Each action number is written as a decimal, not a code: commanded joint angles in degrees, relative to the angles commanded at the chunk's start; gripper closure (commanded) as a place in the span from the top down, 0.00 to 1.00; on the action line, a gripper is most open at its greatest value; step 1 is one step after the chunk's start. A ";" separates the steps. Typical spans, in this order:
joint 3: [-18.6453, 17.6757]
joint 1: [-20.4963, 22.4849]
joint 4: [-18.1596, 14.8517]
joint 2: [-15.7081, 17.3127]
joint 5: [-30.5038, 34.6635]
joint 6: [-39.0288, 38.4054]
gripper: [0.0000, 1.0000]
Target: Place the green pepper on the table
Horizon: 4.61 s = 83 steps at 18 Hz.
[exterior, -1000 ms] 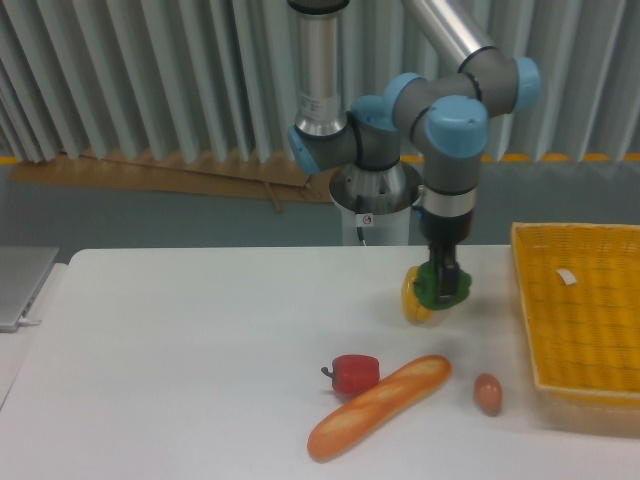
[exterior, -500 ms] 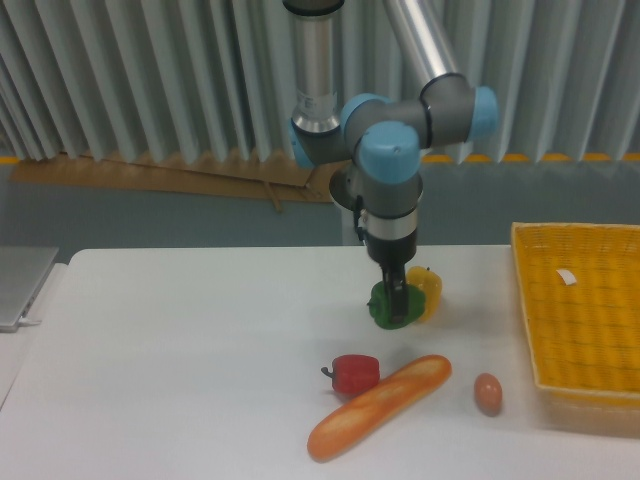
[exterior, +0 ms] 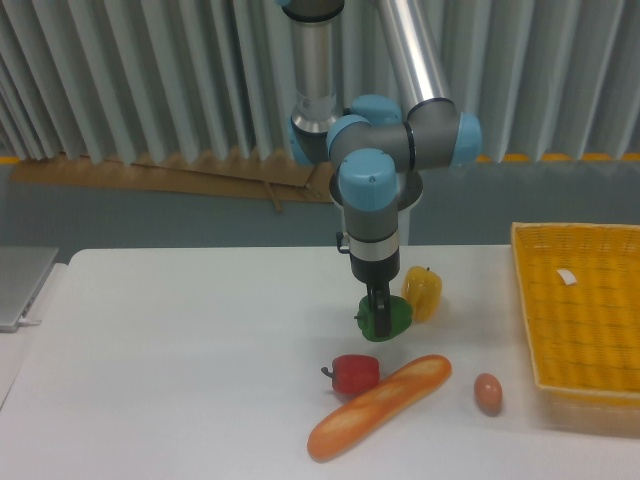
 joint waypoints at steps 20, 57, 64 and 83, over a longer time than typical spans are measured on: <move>-0.44 2.29 2.64 -2.29 0.18 2.29 0.61; 12.03 4.22 -8.86 1.75 -1.23 1.85 1.00; 12.83 4.83 -10.89 5.09 -0.61 2.02 1.00; 11.60 3.34 -11.59 5.27 -4.55 1.23 1.00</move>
